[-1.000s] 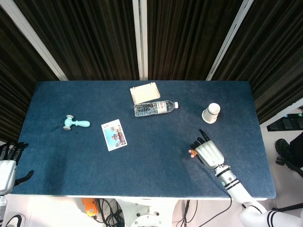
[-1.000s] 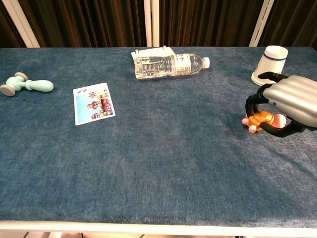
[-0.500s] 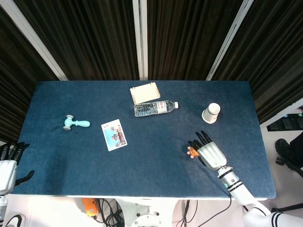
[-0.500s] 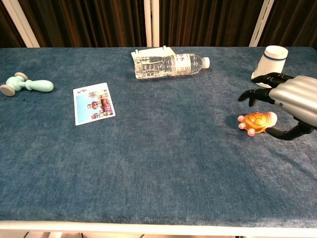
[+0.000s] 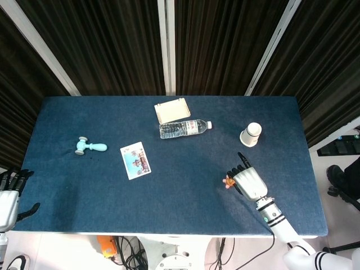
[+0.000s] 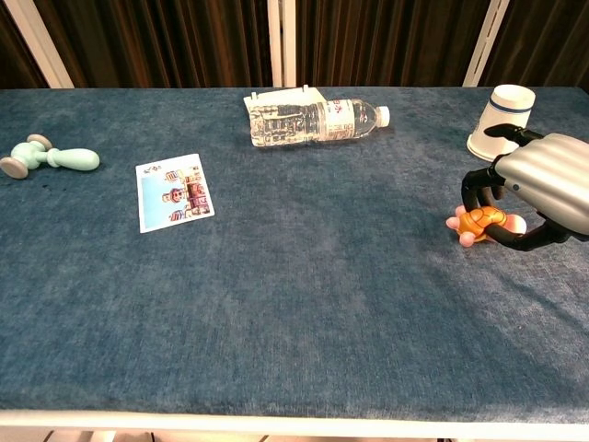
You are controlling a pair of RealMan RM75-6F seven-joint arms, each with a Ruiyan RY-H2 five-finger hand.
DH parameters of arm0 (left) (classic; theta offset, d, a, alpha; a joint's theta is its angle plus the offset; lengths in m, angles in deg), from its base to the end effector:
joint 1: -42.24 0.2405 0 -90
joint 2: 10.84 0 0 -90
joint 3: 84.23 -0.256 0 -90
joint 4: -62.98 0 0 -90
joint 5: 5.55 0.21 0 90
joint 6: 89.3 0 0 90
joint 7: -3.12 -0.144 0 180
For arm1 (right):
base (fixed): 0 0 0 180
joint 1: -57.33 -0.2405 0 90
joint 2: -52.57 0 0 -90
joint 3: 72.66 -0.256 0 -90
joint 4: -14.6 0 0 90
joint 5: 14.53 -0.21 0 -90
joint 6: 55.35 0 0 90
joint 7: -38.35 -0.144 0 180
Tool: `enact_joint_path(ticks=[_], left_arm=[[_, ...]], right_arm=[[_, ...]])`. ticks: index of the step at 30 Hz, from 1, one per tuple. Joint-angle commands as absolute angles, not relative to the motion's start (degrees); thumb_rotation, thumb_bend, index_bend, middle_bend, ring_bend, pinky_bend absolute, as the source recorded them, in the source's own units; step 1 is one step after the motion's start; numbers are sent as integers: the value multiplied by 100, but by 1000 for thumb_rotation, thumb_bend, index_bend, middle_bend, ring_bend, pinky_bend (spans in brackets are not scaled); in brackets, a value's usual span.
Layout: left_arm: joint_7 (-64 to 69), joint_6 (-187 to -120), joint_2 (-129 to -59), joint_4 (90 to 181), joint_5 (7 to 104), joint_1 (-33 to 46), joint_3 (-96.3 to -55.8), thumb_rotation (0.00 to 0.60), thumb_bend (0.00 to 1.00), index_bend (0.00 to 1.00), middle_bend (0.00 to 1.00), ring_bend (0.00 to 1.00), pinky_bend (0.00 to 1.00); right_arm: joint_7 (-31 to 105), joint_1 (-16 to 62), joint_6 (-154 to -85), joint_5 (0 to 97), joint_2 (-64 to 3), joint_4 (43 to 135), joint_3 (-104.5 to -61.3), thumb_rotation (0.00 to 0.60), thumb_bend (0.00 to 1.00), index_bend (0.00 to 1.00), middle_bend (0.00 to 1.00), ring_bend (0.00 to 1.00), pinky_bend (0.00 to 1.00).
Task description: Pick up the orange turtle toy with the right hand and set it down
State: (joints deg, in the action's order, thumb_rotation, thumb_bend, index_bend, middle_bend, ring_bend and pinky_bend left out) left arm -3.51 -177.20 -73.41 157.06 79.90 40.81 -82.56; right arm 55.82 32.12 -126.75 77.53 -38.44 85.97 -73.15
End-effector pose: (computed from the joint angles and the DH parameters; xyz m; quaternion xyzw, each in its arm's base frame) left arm -0.3172 0.1576 0.1691 -0.5957 -0.3652 -0.3436 0.6275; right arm -0.2385 -0.2653 -0.0082 0.7756 -0.2271 0.3599 0.4663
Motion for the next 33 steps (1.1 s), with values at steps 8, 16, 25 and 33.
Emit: enact_joint_path(ticks=[8,16,25,33], left_arm=[[-393,-17719,-7339,15729,7999,4078,-8258,600,160,186,134,3,98],[-419,-17699,-7349,15735,7990,4068,-8256,600,161,186,134,3,98],[-398,-17707,-7341,15734,7983,4079,-8260,600,160,187,134,3,98],[-353,-17704,-7346,15697,7978,4082,-8259,600,161,187,134,3,98]], right_arm=[[5830,3223,-12434,7492,-3626,8898,-7372,600,226,162,174,0,0],[5919,3242,-12386,7445,-3483,9091,-7352,600,226,159,230,0,0],[6173,3232,-12201,7183,-3597,9090,-7418,600,296,514,519,112,0],[5834,3275,-12659,7505,-3833,8714,-7430,600,446,1000,910,387,0]])
